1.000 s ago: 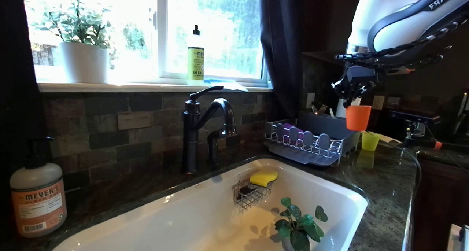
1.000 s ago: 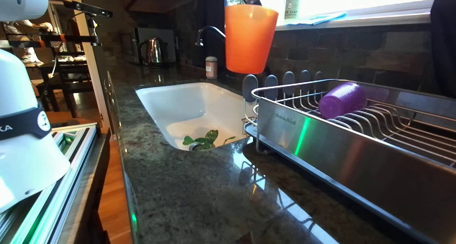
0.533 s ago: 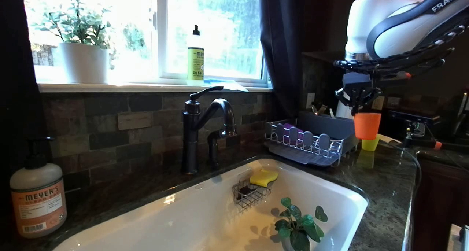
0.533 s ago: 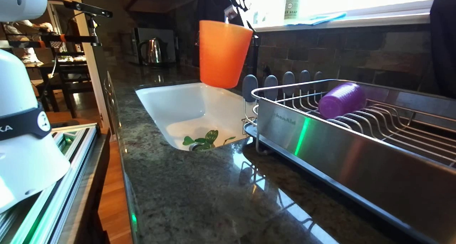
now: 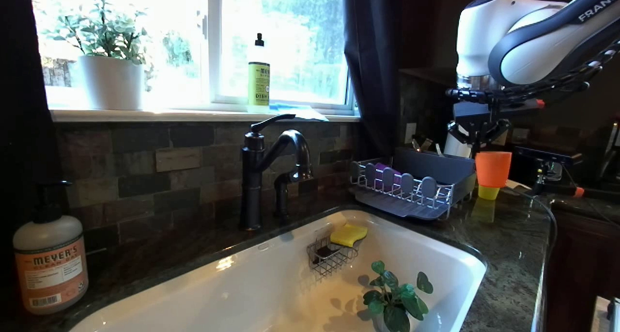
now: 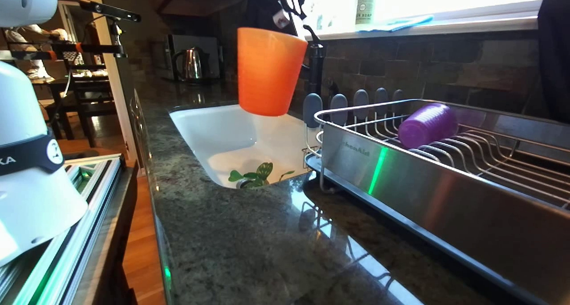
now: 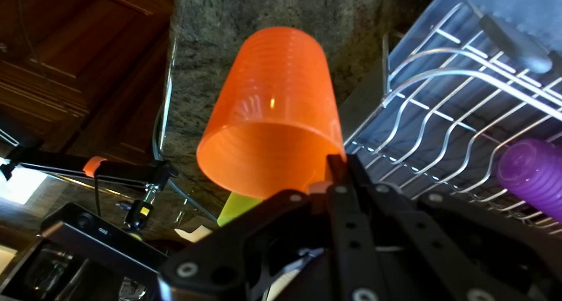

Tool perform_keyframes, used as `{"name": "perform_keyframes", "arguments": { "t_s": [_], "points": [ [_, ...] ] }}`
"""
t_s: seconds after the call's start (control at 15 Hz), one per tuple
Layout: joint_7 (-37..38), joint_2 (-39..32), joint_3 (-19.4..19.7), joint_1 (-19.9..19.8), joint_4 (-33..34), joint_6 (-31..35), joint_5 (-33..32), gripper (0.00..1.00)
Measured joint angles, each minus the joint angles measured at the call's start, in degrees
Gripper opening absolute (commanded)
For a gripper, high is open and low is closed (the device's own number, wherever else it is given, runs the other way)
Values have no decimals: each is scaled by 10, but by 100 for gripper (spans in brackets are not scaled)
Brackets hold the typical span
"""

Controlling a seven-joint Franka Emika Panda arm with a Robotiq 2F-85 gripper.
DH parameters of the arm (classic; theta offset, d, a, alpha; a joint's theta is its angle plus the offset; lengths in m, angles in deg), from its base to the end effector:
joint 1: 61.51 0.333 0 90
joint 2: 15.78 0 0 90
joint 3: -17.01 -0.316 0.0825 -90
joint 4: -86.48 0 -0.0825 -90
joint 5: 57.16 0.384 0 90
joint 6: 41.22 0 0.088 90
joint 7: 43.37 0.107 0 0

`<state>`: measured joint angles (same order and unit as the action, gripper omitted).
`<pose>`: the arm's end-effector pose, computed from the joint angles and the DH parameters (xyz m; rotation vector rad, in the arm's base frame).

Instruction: Put the orange cup on the counter

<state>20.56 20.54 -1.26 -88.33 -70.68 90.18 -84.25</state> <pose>0.3541 -0.0694 0.4151 2.3156 -1.2893 0.4952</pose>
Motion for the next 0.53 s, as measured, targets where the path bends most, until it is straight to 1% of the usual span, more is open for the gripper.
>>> {"name": "perform_keyframes", "arguments": {
  "t_s": [0.33,0.4,0.53],
  "points": [
    [0,0,1,2,0,0,0,4],
    [0,0,1,2,0,0,0,1],
    [0,0,5,5,0,0,-2,1]
  ]
}}
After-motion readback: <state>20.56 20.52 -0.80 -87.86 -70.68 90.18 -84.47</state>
